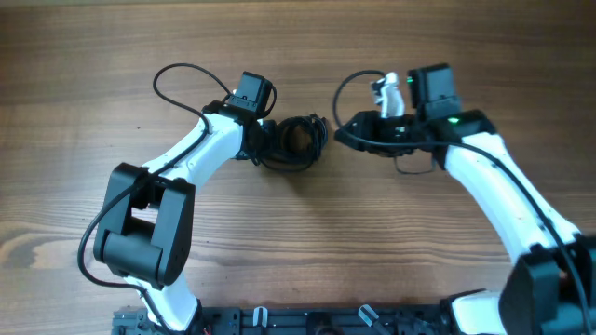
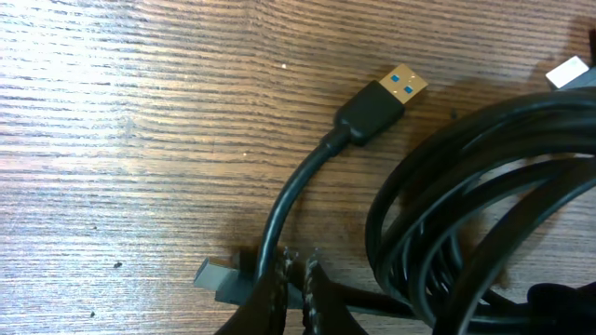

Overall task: Untangle cables
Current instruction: 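Bring the right gripper in and grasp the cable coil beside the left gripper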

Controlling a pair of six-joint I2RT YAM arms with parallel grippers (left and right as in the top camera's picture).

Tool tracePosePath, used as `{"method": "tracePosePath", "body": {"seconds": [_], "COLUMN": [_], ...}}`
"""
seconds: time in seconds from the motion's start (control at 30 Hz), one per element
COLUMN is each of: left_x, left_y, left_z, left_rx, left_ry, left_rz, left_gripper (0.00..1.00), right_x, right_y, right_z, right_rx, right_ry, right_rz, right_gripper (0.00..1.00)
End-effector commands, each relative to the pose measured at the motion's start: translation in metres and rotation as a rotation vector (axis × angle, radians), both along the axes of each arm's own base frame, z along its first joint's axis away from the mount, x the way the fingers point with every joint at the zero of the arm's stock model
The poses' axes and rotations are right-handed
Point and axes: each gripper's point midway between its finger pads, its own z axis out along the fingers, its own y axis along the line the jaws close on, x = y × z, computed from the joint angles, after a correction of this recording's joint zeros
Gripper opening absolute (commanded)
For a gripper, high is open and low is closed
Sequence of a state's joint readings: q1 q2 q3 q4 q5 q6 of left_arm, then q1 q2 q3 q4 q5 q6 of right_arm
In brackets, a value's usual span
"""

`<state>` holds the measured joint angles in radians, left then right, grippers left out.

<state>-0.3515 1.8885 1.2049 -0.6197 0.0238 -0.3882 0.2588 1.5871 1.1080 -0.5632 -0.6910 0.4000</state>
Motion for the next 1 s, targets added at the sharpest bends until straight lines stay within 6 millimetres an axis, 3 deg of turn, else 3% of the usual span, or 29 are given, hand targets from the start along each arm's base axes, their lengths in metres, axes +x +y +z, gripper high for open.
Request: {"method": "tracePosePath", "body": {"seconds": [0.0,0.1,0.23,0.33,0.4,0.47,0.73,0.87,0.97], "left_x": [0.001,0.008,0.019,0.019,0.015,0.011,-0.009,-0.028,-0.038], "left_y": [0.007,0.01,0.008,-0.003,-0.011,-0.018,-0.037,-0.051,-0.057], "left_z": [0.001,0.03,0.083,0.115,0.125,0.124,0.082,0.056,0.04], "left_rx": [0.018,0.003,-0.031,-0.096,-0.139,-0.166,-0.122,-0.107,-0.083], "left_ry": [0.002,-0.024,-0.116,-0.183,-0.192,-0.174,-0.035,0.074,0.129], "left_rz": [0.023,0.036,0.042,0.02,0.001,-0.019,-0.068,-0.112,-0.133], "left_gripper": [0.06,0.06,0.1,0.13,0.14,0.15,0.2,0.23,0.3], "right_x": [0.013,0.022,0.033,0.04,0.043,0.044,0.038,0.034,0.034], "right_y": [0.01,0.005,-0.003,-0.007,-0.006,-0.006,-0.008,-0.009,-0.009], "right_z": [-0.018,-0.032,-0.042,-0.044,-0.043,-0.041,-0.053,-0.058,-0.058], "right_rx": [-0.057,-0.113,-0.166,-0.193,-0.187,-0.18,-0.188,-0.194,-0.194], "right_ry": [0.023,0.026,-0.003,-0.026,-0.039,-0.039,-0.004,0.011,0.012], "right_rz": [-0.047,-0.099,-0.137,-0.16,-0.161,-0.171,-0.178,-0.177,-0.177], "right_gripper": [0.47,0.42,0.35,0.24,0.14,0.04,0.04,0.04,0.04]}}
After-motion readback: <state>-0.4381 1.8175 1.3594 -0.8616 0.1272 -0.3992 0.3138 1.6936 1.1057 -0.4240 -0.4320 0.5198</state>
